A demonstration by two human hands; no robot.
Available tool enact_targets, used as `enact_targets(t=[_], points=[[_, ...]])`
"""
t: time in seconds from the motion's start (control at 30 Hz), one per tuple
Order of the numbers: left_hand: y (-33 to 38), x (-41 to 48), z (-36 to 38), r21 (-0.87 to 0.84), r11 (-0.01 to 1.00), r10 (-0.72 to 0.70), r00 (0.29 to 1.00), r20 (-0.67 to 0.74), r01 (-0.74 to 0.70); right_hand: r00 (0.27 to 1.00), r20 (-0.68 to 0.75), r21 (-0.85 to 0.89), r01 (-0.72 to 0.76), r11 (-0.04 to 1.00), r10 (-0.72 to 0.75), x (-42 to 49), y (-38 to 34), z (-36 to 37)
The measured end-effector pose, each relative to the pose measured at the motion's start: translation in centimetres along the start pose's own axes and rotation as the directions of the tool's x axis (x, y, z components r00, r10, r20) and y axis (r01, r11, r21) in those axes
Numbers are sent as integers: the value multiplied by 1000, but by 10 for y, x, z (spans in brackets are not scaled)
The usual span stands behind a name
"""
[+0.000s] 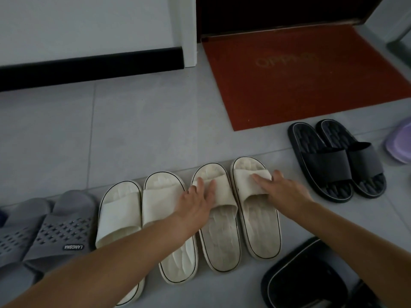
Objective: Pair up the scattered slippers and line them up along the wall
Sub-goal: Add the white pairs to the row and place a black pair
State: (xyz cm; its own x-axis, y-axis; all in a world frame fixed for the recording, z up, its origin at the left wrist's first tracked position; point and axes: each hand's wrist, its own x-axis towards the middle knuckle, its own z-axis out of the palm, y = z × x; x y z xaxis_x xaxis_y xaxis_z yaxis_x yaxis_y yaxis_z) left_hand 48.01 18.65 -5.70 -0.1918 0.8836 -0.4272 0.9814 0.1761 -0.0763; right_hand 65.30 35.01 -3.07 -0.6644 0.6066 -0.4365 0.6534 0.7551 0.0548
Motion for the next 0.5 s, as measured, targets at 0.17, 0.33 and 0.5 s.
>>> enact_targets(t=[0.17,0.33,0.5], points=[[2,3,2,-17,999,-47,999,-22,46,1000,-3,-10,5,1000,-5,-3,2,5],[3,0,-2,-20,997,-68,998,8,68,999,14,8,37,999,-37,-3,0,5],[31,-10,-26,42,999,-27,998,-50,29,998,23,218,58,974,-64,-30,29,1]])
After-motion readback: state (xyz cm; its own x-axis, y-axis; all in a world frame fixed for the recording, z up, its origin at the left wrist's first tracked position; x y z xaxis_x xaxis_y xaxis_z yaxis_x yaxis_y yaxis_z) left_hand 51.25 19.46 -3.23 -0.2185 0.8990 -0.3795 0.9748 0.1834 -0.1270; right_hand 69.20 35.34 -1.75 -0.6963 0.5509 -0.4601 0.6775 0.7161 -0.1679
